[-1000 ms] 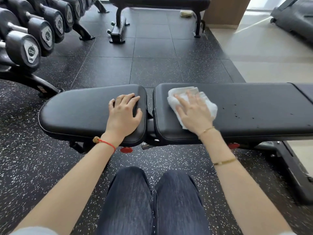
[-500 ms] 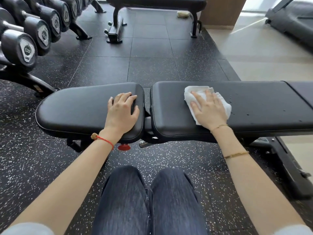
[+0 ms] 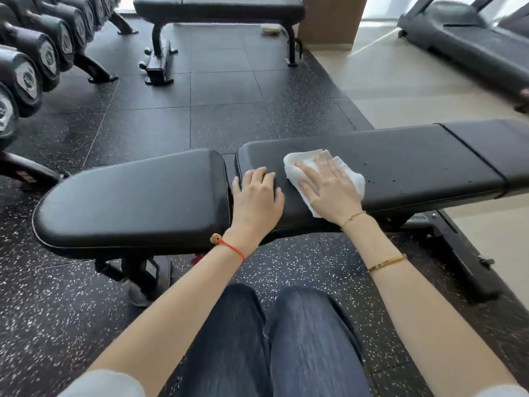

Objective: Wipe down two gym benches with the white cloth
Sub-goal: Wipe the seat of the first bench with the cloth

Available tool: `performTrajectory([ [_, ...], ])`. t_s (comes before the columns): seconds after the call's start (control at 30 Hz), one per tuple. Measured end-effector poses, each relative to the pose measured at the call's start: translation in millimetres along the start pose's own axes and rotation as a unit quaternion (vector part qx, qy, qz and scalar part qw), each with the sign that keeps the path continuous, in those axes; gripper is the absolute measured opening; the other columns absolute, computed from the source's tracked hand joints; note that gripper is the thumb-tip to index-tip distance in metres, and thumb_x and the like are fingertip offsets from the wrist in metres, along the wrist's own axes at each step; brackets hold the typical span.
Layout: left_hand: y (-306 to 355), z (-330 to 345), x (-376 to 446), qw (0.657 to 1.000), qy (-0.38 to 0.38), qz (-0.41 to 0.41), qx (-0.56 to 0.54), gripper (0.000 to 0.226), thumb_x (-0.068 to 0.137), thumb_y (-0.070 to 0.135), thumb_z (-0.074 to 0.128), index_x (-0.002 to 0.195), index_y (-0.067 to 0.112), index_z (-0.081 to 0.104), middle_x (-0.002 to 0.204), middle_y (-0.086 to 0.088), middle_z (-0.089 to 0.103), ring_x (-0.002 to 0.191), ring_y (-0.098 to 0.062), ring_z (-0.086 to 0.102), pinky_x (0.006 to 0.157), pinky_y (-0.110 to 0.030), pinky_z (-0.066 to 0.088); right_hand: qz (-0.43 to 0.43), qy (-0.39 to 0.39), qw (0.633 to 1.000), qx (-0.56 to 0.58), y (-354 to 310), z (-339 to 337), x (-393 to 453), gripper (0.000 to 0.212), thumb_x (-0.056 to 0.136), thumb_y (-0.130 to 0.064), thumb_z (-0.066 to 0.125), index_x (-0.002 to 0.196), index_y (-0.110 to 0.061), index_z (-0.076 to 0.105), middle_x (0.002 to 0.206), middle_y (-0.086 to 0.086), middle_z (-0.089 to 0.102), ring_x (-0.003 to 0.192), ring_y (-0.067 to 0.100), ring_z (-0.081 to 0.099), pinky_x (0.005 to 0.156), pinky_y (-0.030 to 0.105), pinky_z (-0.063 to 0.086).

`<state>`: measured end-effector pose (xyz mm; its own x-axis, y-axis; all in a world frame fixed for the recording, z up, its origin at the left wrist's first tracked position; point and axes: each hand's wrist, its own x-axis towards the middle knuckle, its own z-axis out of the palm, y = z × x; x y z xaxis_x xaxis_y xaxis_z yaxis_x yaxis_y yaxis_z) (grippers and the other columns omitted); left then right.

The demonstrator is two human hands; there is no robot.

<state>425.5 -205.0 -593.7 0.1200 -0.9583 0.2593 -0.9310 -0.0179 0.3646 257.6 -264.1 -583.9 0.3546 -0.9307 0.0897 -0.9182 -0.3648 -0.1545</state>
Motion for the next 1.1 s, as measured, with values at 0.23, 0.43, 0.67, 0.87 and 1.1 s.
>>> performTrajectory([
  [0.23,17.7,16.2,4.6,0.999,0.012,-0.036,0.004,0.047,0.095,0.027,0.041,0.138,0.013,0.051,0.147,-0.004,0.046,0.141,-0.028,0.032,0.117,-0.051,0.02,0.011,0.012,1.0,0.007,10.1,-4.3,-49.3,0.049,0.103,-0.048,0.03,0.151,-0.043,0.024,0.165,0.005,0.01,0.152,0.024,0.005,0.123,0.035,0.002],
  [0.43,39.4,19.4,14.1,0.998,-0.016,-0.062,0.004,0.046,0.098,0.029,0.038,0.139,0.011,0.047,0.149,-0.007,0.042,0.142,-0.031,0.027,0.117,-0.056,0.018,0.063,-0.02,0.998,-0.018,33.5,-9.6,-9.7,0.049,0.103,-0.049,0.026,0.152,-0.042,0.023,0.164,0.01,0.012,0.152,0.027,0.003,0.124,0.042,0.001],
  [0.67,56.8,28.3,21.0,0.992,0.0,-0.123,0.018,0.044,0.097,0.028,0.039,0.137,0.013,0.048,0.144,-0.009,0.041,0.139,-0.032,0.028,0.117,-0.061,0.016,0.008,-0.033,0.999,-0.035,46.7,-10.3,15.5,0.051,0.103,-0.048,0.025,0.153,-0.04,0.019,0.163,0.011,0.015,0.152,0.03,0.003,0.124,0.043,0.0],
  [0.87,55.4,39.2,20.1,0.989,0.052,-0.129,0.04,0.047,0.095,0.029,0.042,0.139,0.015,0.051,0.14,-0.004,0.047,0.136,-0.028,0.034,0.117,-0.058,0.02,-0.091,0.018,0.996,0.0,97.7,-10.2,-13.2,0.048,0.103,-0.046,0.033,0.15,-0.038,0.032,0.16,0.008,0.027,0.15,0.028,0.017,0.121,0.032,0.004],
  [1.1,59.1,41.7,20.5,0.986,0.089,-0.134,0.052,0.045,0.092,0.025,0.047,0.134,0.014,0.057,0.137,-0.004,0.053,0.133,-0.026,0.041,0.118,-0.057,0.02,-0.056,-0.054,0.996,-0.041,102.6,-13.2,61.8,0.052,0.103,-0.046,0.022,0.154,-0.037,0.017,0.163,0.01,0.014,0.151,0.032,0.007,0.123,0.044,0.002],
])
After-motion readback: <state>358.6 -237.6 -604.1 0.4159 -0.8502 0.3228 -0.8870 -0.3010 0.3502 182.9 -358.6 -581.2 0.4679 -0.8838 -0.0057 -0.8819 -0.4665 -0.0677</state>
